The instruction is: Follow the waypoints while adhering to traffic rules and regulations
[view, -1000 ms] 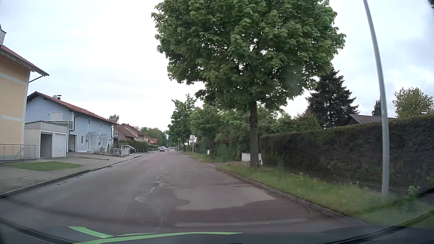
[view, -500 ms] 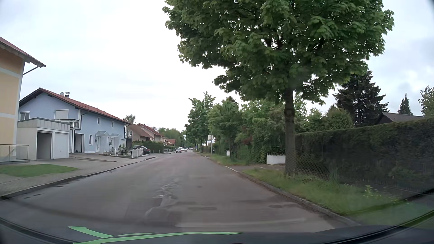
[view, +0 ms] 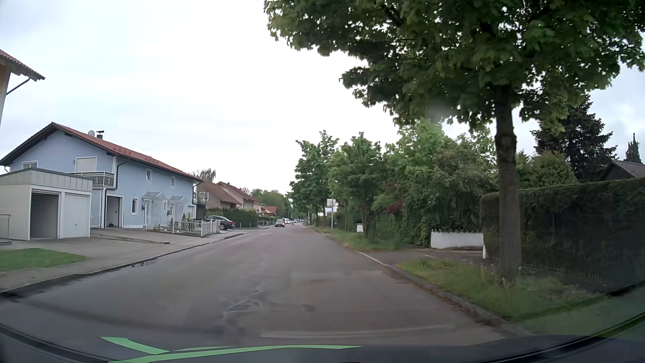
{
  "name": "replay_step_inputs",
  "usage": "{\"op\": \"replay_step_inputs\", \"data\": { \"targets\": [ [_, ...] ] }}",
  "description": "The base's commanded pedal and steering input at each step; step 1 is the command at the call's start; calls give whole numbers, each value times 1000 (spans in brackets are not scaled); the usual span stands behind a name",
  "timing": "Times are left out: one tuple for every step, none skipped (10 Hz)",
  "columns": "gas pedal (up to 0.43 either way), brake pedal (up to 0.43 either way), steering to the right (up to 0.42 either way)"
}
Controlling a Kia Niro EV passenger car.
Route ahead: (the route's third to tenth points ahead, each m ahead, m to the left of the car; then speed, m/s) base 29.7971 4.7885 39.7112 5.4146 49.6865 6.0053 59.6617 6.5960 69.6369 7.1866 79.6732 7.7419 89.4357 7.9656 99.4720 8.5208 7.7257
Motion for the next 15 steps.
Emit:
{"op": "replay_step_inputs", "data": {
  "targets": [
    [331,0,-33],
    [319,0,-29],
    [319,0,-25],
    [319,0,-21],
    [311,0,-16],
    [311,0,-14],
    [299,0,-14],
    [287,0,-13],
    [287,0,-13],
    [268,0,-12],
    [260,0,-10],
    [260,0,-8],
    [248,0,-7],
    [240,0,-7],
    [240,0,-6]
  ]
}}
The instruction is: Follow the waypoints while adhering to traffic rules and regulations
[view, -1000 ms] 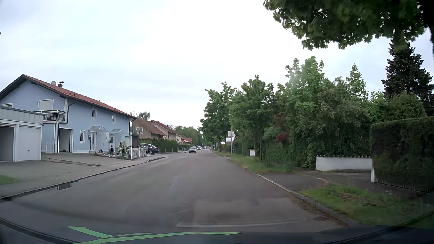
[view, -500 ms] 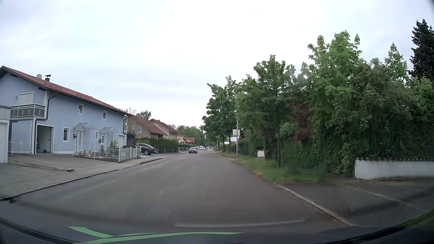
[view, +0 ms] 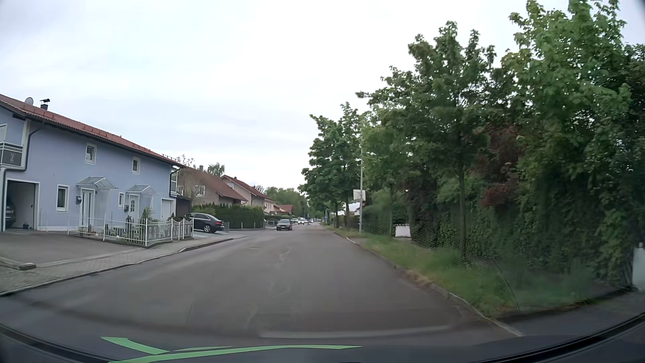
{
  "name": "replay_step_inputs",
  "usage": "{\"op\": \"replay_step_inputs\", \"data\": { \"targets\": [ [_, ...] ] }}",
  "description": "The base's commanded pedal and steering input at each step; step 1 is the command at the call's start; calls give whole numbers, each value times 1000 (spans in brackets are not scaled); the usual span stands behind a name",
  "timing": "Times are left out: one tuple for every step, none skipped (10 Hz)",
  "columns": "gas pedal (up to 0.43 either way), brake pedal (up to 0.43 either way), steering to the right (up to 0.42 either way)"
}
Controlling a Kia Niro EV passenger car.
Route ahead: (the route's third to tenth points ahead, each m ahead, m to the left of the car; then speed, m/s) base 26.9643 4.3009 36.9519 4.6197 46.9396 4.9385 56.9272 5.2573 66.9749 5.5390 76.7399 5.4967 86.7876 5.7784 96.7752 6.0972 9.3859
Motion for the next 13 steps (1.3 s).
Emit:
{"op": "replay_step_inputs", "data": {
  "targets": [
    [240,0,-6],
    [228,0,-6],
    [220,0,-5],
    [209,0,-6],
    [189,0,-5],
    [177,0,-4],
    [169,0,-3],
    [157,0,-2],
    [150,0,0],
    [138,0,0],
    [138,0,0],
    [130,0,0],
    [130,0,0]
  ]
}}
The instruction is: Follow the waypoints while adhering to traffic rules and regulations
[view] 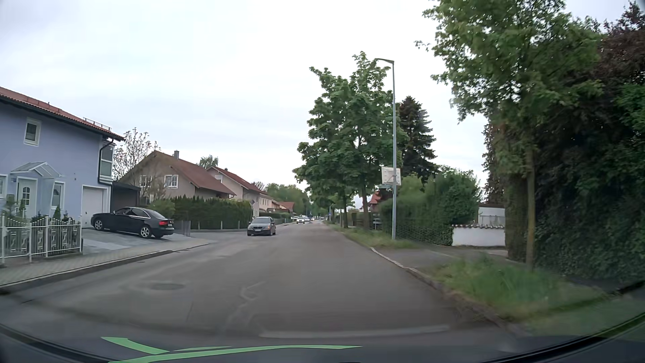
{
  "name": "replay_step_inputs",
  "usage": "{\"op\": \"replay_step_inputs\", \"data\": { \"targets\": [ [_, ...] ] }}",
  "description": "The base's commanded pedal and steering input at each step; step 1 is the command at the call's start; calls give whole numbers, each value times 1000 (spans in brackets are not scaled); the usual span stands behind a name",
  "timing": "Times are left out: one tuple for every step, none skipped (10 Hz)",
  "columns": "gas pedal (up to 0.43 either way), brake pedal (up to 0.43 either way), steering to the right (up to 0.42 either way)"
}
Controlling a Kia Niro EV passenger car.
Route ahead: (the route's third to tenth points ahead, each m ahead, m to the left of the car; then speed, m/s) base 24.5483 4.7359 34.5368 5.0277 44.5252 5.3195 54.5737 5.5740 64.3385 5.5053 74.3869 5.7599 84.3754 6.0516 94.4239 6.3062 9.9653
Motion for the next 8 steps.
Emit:
{"op": "replay_step_inputs", "data": {
  "targets": [
    [118,0,0],
    [110,0,1],
    [98,0,2],
    [98,0,3],
    [87,0,3],
    [79,0,2],
    [79,0,2],
    [67,0,2]
  ]
}}
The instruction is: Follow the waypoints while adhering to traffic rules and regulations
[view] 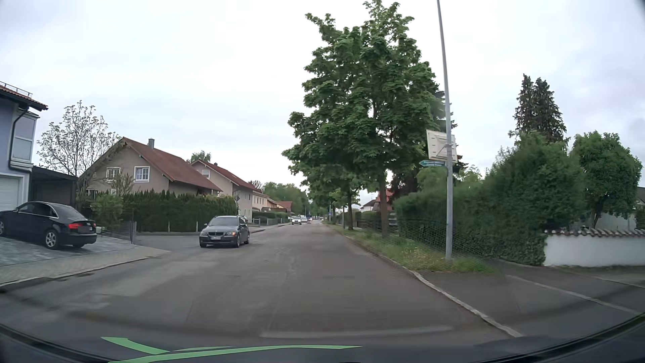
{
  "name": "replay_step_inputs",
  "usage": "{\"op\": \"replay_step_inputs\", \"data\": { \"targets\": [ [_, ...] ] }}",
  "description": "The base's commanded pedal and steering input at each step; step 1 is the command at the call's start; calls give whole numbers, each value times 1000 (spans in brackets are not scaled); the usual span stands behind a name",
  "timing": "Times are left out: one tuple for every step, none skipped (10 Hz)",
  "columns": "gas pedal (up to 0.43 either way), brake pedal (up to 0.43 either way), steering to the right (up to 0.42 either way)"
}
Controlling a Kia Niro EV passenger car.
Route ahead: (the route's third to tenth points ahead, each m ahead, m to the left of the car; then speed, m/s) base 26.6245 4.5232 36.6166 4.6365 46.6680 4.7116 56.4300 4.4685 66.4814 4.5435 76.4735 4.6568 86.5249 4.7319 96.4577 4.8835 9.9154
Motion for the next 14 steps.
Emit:
{"op": "replay_step_inputs", "data": {
  "targets": [
    [67,0,2],
    [67,0,2],
    [67,0,1],
    [67,0,0],
    [67,0,0],
    [67,0,-1],
    [59,0,-1],
    [59,0,-1],
    [59,0,-1],
    [59,0,-1],
    [59,0,-1],
    [59,0,-1],
    [59,0,-1],
    [59,0,-2]
  ]
}}
